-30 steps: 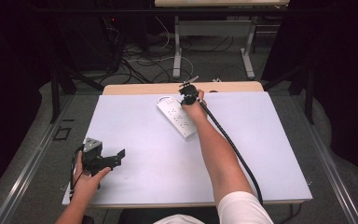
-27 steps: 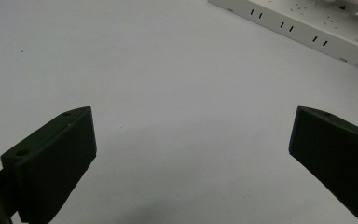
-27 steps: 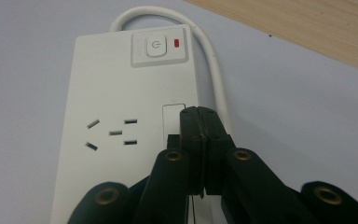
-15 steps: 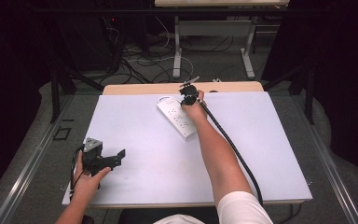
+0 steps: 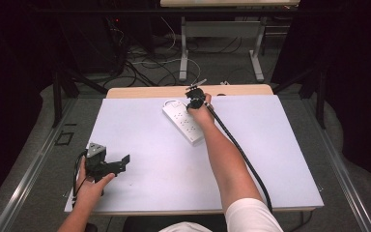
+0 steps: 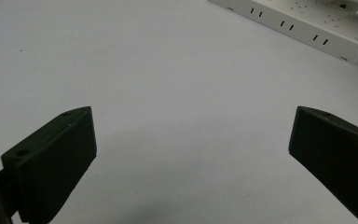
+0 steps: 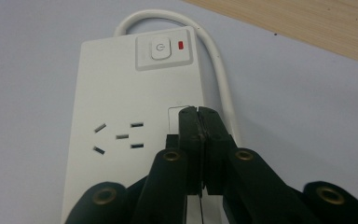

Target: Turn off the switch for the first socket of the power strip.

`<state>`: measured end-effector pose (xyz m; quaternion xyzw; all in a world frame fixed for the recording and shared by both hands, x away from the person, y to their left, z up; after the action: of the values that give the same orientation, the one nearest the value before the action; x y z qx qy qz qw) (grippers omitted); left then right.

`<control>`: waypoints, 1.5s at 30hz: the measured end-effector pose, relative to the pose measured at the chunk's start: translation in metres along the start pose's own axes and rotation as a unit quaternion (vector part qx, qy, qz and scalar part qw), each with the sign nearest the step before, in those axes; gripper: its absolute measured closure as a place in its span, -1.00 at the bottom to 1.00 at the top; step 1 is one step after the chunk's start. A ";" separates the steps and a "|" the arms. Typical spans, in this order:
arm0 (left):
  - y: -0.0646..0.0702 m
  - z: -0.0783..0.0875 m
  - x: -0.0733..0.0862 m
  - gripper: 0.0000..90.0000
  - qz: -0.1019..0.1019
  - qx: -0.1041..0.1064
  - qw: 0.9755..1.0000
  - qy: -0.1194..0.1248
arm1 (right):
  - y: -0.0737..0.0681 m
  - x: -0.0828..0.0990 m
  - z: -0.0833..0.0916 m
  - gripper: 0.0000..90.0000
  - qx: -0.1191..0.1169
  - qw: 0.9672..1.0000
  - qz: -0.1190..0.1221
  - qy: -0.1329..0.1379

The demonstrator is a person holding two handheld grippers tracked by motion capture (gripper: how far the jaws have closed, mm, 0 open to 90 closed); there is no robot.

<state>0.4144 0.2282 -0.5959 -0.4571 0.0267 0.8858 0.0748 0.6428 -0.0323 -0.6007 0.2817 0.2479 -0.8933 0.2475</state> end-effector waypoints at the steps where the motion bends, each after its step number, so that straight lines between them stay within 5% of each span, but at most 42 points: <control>1: 0.000 0.000 0.000 -0.99 -0.001 0.000 1.000 0.000 | 0.000 -0.001 -0.001 0.98 -0.001 1.000 0.002 0.008; 32: 0.000 0.000 0.000 -0.99 -0.001 -0.001 1.000 -0.001 | -0.001 0.004 -0.001 1.00 0.005 1.000 0.005 -0.013; 45: 0.000 0.001 0.001 -0.99 -0.004 0.001 1.000 -0.006 | 0.000 0.003 -0.002 0.97 0.009 1.000 0.008 0.008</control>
<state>0.4131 0.2282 -0.5965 -0.4518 0.0252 0.8883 0.0785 0.6413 -0.0319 -0.6034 0.2934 0.2394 -0.8913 0.2494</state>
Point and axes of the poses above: each handheld gripper's, and its own axes: z roughly backward along the jaws, x roughly out of its underside, y roughly to its right, the point moved 10 cm from there along -z, roughly forward along the jaws, and after that the axes turned 14 degrees about -x, right-handed, at the moved point
